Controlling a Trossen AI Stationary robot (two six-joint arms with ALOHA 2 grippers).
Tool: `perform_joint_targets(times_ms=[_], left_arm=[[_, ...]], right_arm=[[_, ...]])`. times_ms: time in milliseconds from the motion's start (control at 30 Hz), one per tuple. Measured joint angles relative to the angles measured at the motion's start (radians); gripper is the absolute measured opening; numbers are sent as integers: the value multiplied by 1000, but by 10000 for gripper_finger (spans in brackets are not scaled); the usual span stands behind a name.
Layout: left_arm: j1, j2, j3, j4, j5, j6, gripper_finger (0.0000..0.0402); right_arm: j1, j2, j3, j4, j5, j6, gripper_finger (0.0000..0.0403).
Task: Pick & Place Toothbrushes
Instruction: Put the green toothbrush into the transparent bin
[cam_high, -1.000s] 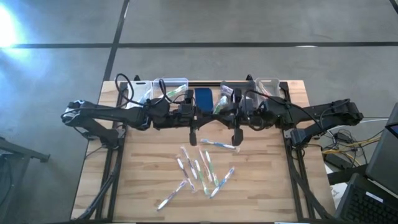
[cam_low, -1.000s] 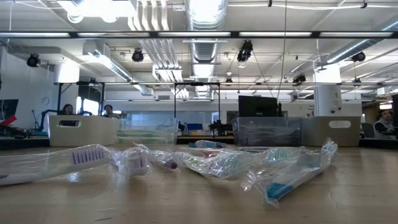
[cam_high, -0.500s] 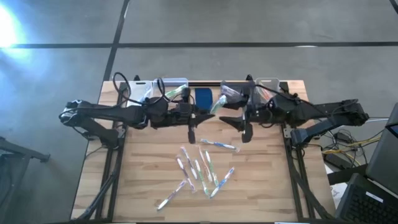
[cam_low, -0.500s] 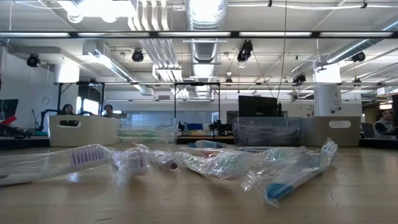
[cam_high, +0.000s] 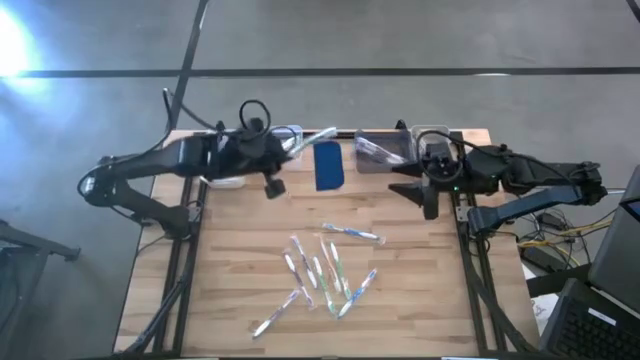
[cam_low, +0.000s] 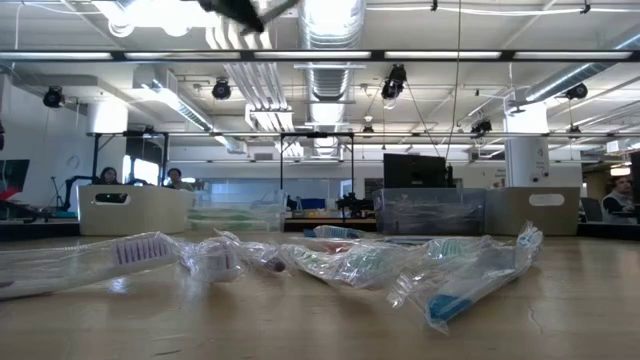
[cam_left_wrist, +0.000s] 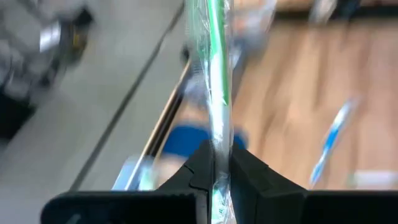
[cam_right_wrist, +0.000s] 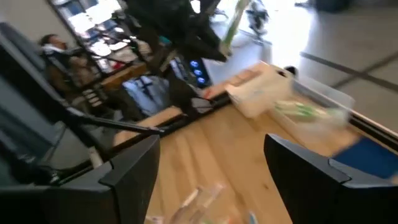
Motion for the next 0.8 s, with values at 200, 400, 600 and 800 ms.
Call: perform_joint_targets(times_ms=[200, 400, 600, 800], left_arm=[[163, 3, 24, -297, 0, -52, 30], [320, 22, -12, -371, 54, -87, 31], [418, 81, -41, -368, 135, -90, 31], [456, 168, -43, -362, 126, -27, 32]], right_arm=[[0, -7, 0, -60, 57, 25, 254], [0, 9, 0, -60, 68, 23, 231], [0, 19, 0, -60, 68, 23, 220], [0, 20, 0, -60, 68, 23, 227]])
